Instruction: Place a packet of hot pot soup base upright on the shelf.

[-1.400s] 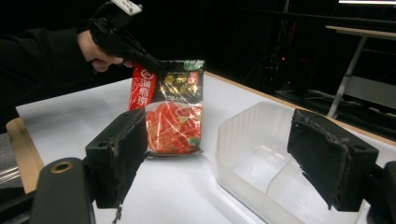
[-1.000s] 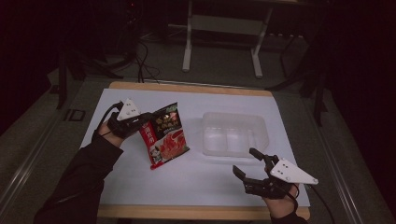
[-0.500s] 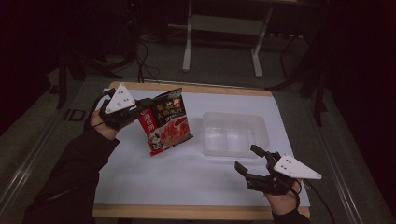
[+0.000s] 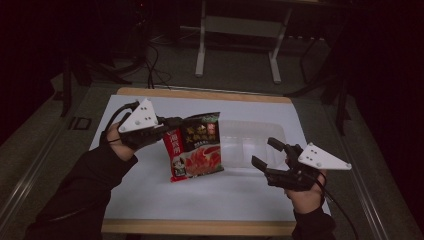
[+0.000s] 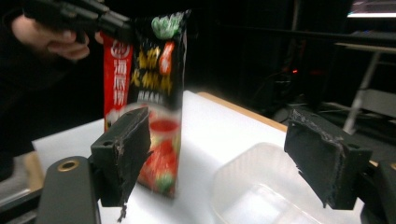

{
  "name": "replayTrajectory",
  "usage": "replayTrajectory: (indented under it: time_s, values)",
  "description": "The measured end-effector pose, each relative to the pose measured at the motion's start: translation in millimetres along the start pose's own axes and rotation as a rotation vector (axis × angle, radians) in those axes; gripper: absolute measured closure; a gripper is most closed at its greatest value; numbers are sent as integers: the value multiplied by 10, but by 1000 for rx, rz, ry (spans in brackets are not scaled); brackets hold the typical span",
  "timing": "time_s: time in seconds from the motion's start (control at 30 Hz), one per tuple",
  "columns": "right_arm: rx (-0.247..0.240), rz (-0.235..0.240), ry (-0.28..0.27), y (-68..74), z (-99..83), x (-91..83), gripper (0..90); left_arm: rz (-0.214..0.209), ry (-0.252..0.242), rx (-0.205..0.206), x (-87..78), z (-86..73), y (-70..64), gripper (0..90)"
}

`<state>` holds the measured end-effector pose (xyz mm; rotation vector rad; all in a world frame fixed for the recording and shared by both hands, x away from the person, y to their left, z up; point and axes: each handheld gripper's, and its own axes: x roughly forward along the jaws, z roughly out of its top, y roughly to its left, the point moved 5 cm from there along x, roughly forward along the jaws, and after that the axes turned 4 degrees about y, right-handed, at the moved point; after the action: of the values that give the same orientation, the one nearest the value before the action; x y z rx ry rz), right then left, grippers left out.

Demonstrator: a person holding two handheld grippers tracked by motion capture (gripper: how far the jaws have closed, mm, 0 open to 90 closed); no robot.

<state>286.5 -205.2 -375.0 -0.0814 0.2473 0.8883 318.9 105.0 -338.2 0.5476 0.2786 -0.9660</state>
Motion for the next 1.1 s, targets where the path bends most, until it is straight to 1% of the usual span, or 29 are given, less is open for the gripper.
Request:
replayTrajectory:
  time_s: [0.03, 0.07, 0.1, 0.13, 0.2, 0.23, 0.27, 0.33, 0.37, 0.4, 0.43, 0.47, 0.5, 0.53, 0.57, 0.6, 0.63, 0.67, 0.7, 0.73, 0.77, 0.8, 0.83, 0.87, 0.93, 0.97, 1.0, 1.07, 1.1]
  values:
    - [8, 12, -3, 1, 27, 26, 223, -12, -4, 9, 14, 20, -38, 881]
    - [11, 25, -2, 5, 44, 47, 223, -13, -12, 14, 37, 46, -85, 881]
    - [8, 33, 3, 10, 64, 83, 224, -45, -18, 22, 59, 79, -143, 882]
    - [7, 42, 13, 19, 82, 128, 223, -47, -22, 32, 78, 104, -182, 881]
    - [18, 70, 22, 43, 106, 193, 223, -75, -29, 41, 114, 139, -246, 881]
    - [18, 81, 27, 54, 114, 214, 223, -75, -36, 45, 134, 155, -277, 881]
    - [18, 97, 31, 69, 126, 240, 224, -98, -39, 45, 152, 167, -307, 881]
    - [23, 121, 36, 97, 148, 271, 244, -109, -46, 58, 195, 185, -367, 881]
    - [17, 129, 42, 109, 160, 288, 250, -116, -45, 64, 211, 192, -391, 880]
    - [15, 133, 46, 117, 166, 298, 278, -119, -51, 63, 226, 199, -409, 880]
    - [14, 144, 51, 121, 170, 312, 283, -129, -50, 65, 241, 206, -428, 880]
    - [21, 157, 58, 125, 171, 324, 297, -128, -48, 72, 254, 213, -444, 880]
    - [23, 159, 62, 124, 172, 331, 359, -135, -53, 69, 267, 220, -462, 880]
    - [22, 168, 71, 127, 170, 338, 407, -142, -53, 75, 281, 226, -478, 879]
    - [23, 172, 78, 134, 170, 349, 425, -141, -50, 80, 293, 229, -490, 879]
    - [19, 184, 86, 139, 168, 361, 485, -151, -53, 77, 307, 233, -501, 879]
    - [26, 222, 104, 152, 160, 370, 556, -153, -50, 81, 322, 235, -509, 879]
    - [30, 245, 118, 159, 153, 383, 609, -150, -50, 83, 333, 236, -516, 879]
    - [29, 255, 133, 166, 146, 393, 661, -157, -50, 82, 346, 236, -522, 878]
    - [22, 257, 144, 171, 139, 401, 681, -160, -50, 84, 355, 230, -519, 878]
    - [35, 267, 157, 164, 136, 397, 703, -161, -58, 84, 354, 225, -515, 877]
    - [52, 285, 159, 160, 137, 388, 721, -166, -61, 85, 352, 222, -513, 877]
    - [52, 287, 158, 165, 136, 382, 730, -166, -60, 90, 350, 222, -511, 875]
    - [45, 278, 156, 181, 136, 376, 736, -163, -61, 93, 350, 223, -514, 874]
    - [54, 273, 155, 192, 144, 370, 745, -167, -62, 93, 344, 226, -511, 869]
    - [56, 272, 155, 195, 150, 365, 748, -167, -66, 92, 342, 227, -509, 865]
    - [59, 270, 155, 199, 163, 358, 751, -175, -78, 96, 344, 222, -497, 858]
    - [57, 258, 151, 212, 194, 340, 754, -184, -100, 77, 361, 201, -472, 815]
    - [57, 246, 149, 219, 209, 334, 755, -191, -105, 55, 377, 185, -452, 792]
